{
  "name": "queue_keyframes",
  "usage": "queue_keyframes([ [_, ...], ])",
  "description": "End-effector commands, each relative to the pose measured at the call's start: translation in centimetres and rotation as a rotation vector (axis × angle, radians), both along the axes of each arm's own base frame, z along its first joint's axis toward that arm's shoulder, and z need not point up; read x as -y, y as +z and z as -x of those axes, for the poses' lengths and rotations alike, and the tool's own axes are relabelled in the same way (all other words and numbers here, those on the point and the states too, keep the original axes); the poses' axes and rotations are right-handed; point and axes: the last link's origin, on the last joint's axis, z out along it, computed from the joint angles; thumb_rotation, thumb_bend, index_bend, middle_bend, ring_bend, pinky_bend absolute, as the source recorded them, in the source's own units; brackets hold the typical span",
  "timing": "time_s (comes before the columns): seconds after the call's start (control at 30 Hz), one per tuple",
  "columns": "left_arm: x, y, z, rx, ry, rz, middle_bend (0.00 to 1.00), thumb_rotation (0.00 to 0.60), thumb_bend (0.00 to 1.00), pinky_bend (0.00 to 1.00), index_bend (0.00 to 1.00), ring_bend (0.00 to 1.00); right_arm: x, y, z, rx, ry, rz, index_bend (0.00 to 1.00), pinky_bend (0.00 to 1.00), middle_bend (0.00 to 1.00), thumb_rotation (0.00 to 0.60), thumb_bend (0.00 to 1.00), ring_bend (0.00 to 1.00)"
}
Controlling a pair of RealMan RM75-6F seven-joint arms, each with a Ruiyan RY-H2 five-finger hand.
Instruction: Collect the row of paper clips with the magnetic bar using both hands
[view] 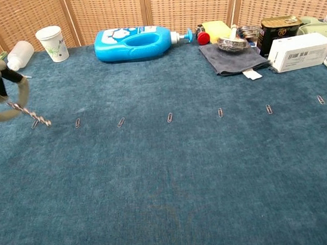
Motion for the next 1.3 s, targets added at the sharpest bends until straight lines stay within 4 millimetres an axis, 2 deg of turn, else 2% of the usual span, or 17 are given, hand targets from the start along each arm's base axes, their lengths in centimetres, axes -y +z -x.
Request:
queue_keyframes([
  [0.03, 0.0, 1.5, 0.0, 0.001, 0.003, -0.033, 1.00, 0.600, 0.51, 1.00, 0.63, 1.00, 0.0, 0.0, 0.0, 0.002, 0.004, 0.000, 0.02, 0.09, 0.05, 0.600, 0.39, 0.00],
  [0.07, -0.2, 2.4, 0.5, -0.008, 0.021, -0.057, 1.00, 0.600, 0.51, 1.00, 0.63, 1.00, 0.1, -0.1, 0.0, 0.007, 0.008, -0.001, 0.02, 0.09, 0.05, 0.600, 0.39, 0.00],
  [0.2, -0.5, 3.6, 1.5, -0.035, 0.051, -0.070, 1.00, 0.600, 0.51, 1.00, 0.63, 1.00, 0.1, -0.1, 0.0, 0.009, 0.011, 0.001, 0.01, 0.09, 0.05, 0.600, 0.39, 0.00],
  [0.37, -1.3, 3.9, 3.1, -0.071, 0.108, -0.076, 1.00, 0.600, 0.51, 1.00, 0.63, 1.00, 0.2, -0.4, 0.1, 0.014, 0.010, -0.005, 0.02, 0.09, 0.05, 0.600, 0.39, 0.00],
  [0.67, -2.8, 2.3, 4.1, -0.102, 0.139, -0.058, 1.00, 0.600, 0.51, 1.00, 0.63, 1.00, 0.0, -0.3, 0.2, 0.009, -0.002, -0.002, 0.02, 0.09, 0.05, 0.600, 0.39, 0.00],
  [0.97, -3.8, 0.2, 3.7, -0.105, 0.133, -0.028, 1.00, 0.600, 0.51, 1.00, 0.63, 1.00, 0.0, -0.2, 0.3, 0.007, -0.013, 0.001, 0.02, 0.09, 0.05, 0.600, 0.39, 0.00],
  [1.3, -4.2, -0.4, 3.8, -0.113, 0.139, -0.022, 1.00, 0.600, 0.51, 1.00, 0.63, 1.00, 0.1, -0.3, 0.5, 0.010, -0.026, 0.000, 0.01, 0.09, 0.05, 0.600, 0.39, 0.00],
])
